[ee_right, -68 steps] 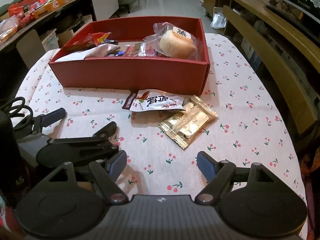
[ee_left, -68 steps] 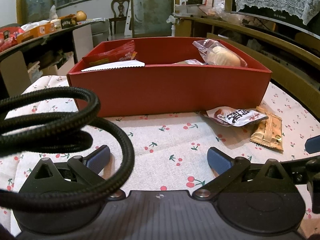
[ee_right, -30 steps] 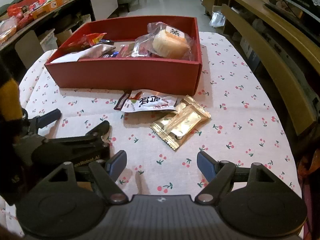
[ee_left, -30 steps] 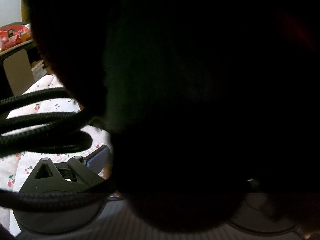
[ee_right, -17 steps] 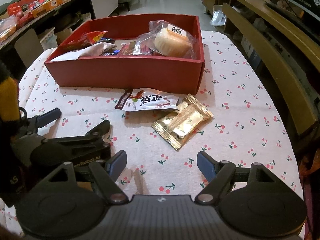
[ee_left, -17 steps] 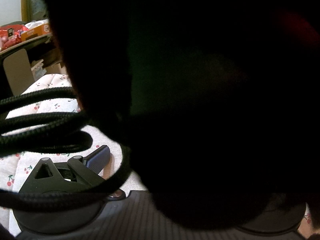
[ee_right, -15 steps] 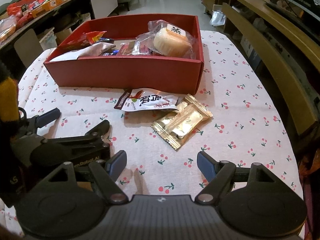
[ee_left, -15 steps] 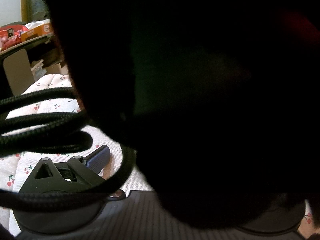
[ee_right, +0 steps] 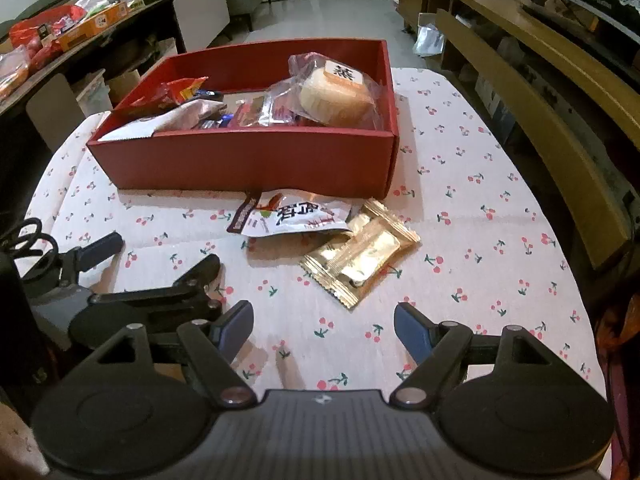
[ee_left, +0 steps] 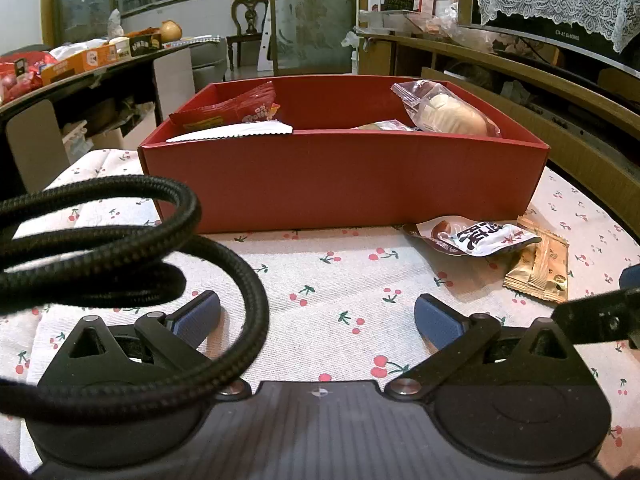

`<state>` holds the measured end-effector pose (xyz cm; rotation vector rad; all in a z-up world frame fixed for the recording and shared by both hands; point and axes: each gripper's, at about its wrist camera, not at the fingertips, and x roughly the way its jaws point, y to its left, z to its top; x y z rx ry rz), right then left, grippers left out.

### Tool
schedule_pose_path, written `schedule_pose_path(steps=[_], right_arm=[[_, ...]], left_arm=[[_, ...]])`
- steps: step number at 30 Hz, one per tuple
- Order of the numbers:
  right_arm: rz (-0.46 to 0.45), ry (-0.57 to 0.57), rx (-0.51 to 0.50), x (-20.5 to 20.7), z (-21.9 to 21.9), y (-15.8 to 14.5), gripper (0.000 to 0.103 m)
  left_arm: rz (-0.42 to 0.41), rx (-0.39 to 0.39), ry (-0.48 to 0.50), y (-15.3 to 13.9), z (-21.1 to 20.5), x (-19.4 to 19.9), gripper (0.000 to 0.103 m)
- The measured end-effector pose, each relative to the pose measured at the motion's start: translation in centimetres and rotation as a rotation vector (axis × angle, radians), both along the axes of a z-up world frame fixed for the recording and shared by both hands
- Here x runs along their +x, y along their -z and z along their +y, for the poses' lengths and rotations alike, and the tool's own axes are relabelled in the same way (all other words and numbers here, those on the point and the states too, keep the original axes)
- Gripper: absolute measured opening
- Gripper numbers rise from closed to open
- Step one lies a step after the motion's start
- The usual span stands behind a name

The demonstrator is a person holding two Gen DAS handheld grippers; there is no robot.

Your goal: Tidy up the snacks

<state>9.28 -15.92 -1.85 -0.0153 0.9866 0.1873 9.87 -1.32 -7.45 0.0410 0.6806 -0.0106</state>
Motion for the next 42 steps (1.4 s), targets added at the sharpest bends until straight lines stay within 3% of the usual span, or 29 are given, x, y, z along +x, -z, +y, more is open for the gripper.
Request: schedule_pose_path(steps=[2,4,6,9,11,25,33,37,42], right_arm=[[-0.008,0.008,0.001,0.1,0.1,-0.3,0.094],[-0.031,0.021,-0.018,0.2,0.0,-0.6,0.094],[-0.04,0.037,-0.02,0.5,-0.7,-0.8,0.095],[-0.02,0.07,-0.007,1.1,-2.0,-0.4,0.095],[-0.009,0.088,-0.011,1.5,-2.2,-0.1,0.095],[0.032,0.101,-0.024,2.8,-1.5,1.3,0.095],[-0.006,0.148,-0.06,1.7,-2.0,3.2,0.095],[-0.069,0.147,-0.009,-0.2,-2.3,3.8,0.097],[-0.154,0.14,-0.029,-0.6,-1.3,4.4,0.102]], left_arm=[[-0.002,0.006,-0.024,0.1,-0.5,0.2,0.103],[-0.004,0.005,-0.135,0.3,-1.7,0.1,0.103],[-0.012,0.034,-0.142,0.4,-2.2,-0.3,0.103],[-0.009,-0.021,-0.144,0.4,-1.1,-0.4,0.103],[-0.006,-0.007,-0.148,0.4,-1.2,-0.4,0.103],[-0.008,0.009,-0.191,0.4,-2.5,0.5,0.103],[-0.01,0.003,-0.202,0.4,-2.6,0.6,0.103],[-0.011,0.002,-0.201,0.4,-2.7,0.5,0.103],[-0.014,-0.021,-0.237,0.4,-2.1,0.3,0.103]])
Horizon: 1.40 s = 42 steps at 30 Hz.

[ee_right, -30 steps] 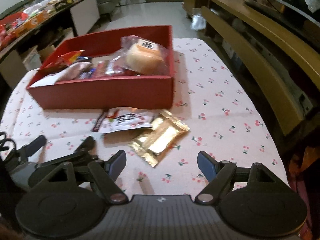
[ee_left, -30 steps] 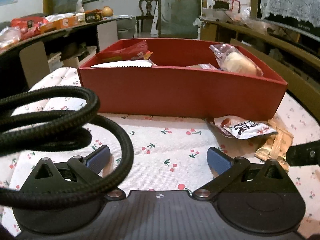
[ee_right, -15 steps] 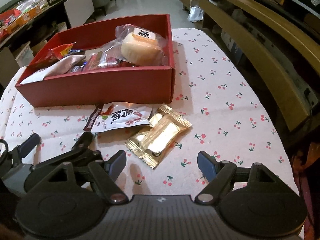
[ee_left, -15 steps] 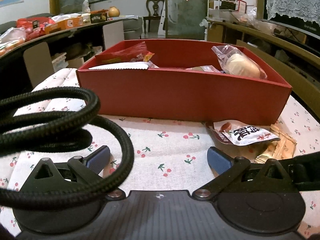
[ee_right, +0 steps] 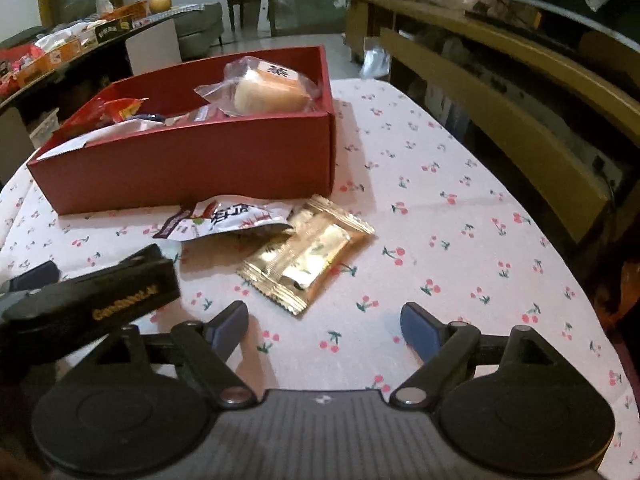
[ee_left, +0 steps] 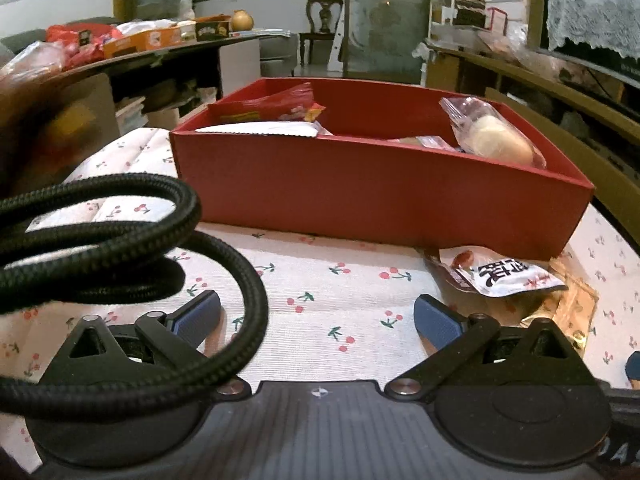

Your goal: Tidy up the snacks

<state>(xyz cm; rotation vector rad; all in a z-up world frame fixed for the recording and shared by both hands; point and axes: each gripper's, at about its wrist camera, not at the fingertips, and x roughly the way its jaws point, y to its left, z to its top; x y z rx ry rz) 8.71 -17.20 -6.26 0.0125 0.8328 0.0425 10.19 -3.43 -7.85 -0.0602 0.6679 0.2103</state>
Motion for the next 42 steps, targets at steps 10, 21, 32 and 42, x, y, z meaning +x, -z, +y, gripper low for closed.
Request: schedule_pose_path(steps=[10,21,32,42], right_arm=[[-0.048,-0.082,-0.014,0.3,1.4,1.1,0.103],[-0.051,-0.101,-0.014,-0.1,1.3,1.2,0.103],[-0.063,-0.105,-0.019,-0.1,1.4,1.4,0.103],[-0.074,-0.107,-0.018,-0.4,1.5,1.4,0.103]], left_arm=[[0.005,0.011,0.001,0.1,-0.1,-0.1,0.103],[0.005,0.013,0.001,0.2,-0.1,-0.3,0.103],[0.004,0.009,0.019,0.4,-0.4,-1.3,0.103],[0.006,0.014,0.017,0.3,-0.7,-1.7,0.103]])
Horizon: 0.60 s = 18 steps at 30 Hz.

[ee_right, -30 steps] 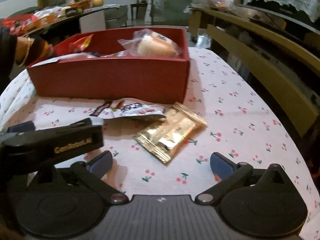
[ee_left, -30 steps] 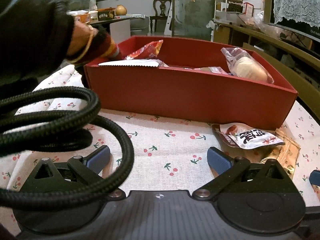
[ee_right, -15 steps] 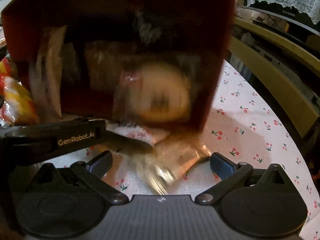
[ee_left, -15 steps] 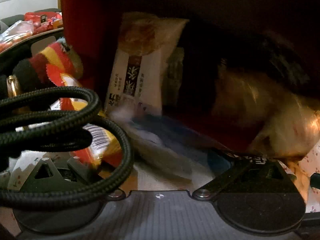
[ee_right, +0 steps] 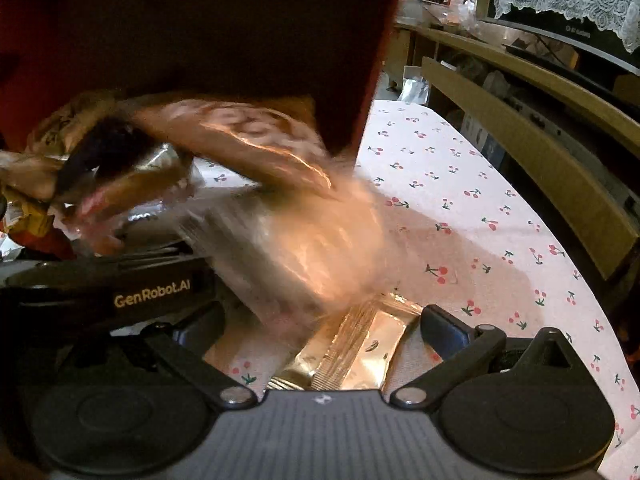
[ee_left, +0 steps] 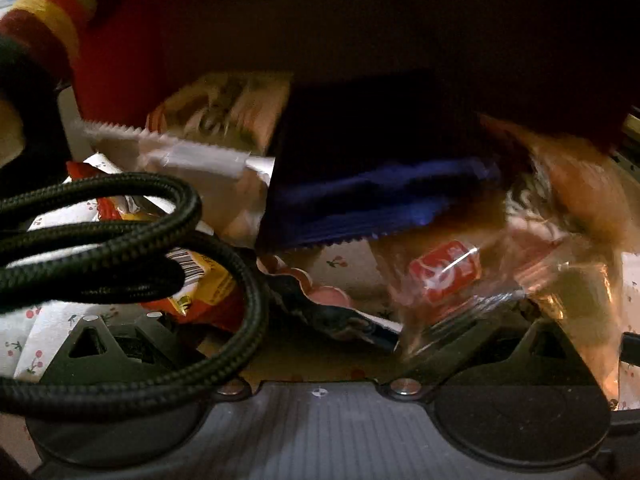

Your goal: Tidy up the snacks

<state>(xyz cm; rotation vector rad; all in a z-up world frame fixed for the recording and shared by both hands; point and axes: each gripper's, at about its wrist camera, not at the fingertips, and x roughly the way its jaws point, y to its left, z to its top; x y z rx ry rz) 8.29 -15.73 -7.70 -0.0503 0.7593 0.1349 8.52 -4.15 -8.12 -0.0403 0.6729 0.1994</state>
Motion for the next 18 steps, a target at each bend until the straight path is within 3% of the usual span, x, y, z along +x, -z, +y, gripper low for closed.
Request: schedule_pose_path(steps=[18], right_arm=[[-0.008,-0.007,0.0,-0.37,-0.06,0.05,0.103]], left_arm=[[0.002,0.0,0.002,0.09,0.36,0.12,0.103]])
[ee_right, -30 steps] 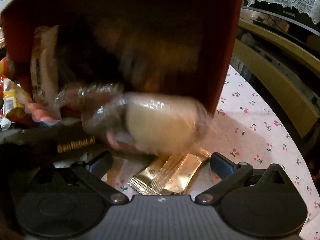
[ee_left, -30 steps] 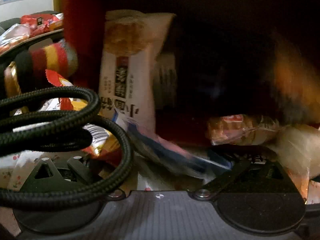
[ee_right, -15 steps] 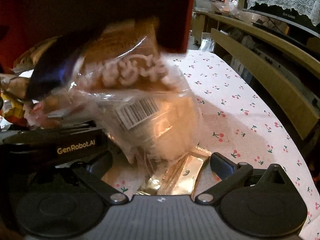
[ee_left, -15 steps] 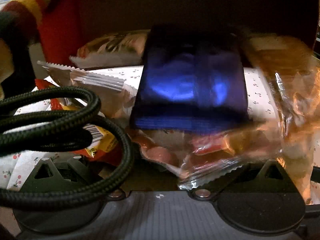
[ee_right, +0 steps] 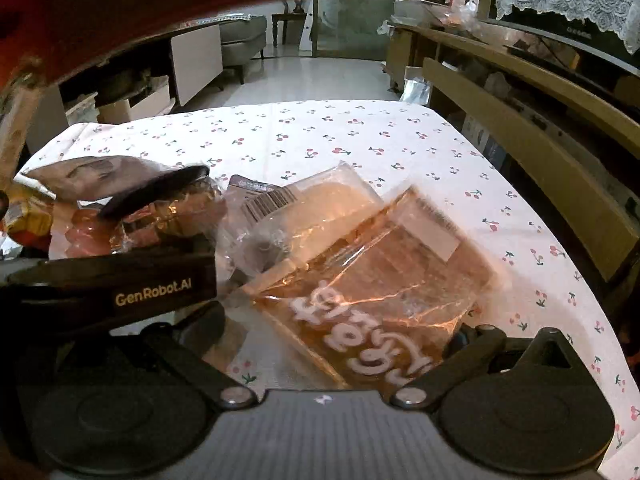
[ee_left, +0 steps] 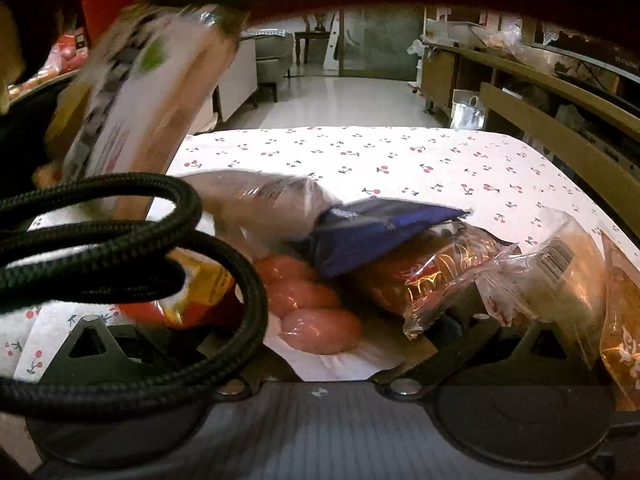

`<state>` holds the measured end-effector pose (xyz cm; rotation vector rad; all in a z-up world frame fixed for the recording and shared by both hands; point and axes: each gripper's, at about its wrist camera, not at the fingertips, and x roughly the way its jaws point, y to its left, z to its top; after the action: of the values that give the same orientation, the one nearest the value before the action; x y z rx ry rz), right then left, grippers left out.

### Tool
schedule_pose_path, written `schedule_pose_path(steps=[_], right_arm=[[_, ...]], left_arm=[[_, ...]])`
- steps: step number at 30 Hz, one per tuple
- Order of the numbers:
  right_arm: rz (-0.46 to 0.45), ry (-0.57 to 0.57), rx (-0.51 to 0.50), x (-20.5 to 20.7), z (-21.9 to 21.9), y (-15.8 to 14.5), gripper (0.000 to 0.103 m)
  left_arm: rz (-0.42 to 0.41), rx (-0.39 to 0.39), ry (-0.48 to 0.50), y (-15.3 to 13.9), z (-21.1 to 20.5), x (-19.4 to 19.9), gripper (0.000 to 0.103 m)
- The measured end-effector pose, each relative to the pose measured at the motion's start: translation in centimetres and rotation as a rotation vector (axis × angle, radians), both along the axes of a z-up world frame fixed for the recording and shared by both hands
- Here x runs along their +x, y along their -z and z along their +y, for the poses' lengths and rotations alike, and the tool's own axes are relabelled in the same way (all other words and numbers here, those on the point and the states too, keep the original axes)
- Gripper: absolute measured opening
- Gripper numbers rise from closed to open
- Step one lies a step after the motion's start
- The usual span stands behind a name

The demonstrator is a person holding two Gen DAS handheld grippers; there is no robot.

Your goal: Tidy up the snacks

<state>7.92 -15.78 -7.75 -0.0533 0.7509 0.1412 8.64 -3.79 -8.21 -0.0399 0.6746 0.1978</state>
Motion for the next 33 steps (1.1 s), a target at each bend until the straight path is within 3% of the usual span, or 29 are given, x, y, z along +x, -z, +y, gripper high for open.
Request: schedule_pose_path(steps=[33], right_arm=[[-0.03,0.008,0.005,-0.6,0.2,0.2,0.103]], left_arm=[[0.002,0.0,0.0,-0.1,0.1,0.6,0.103]])
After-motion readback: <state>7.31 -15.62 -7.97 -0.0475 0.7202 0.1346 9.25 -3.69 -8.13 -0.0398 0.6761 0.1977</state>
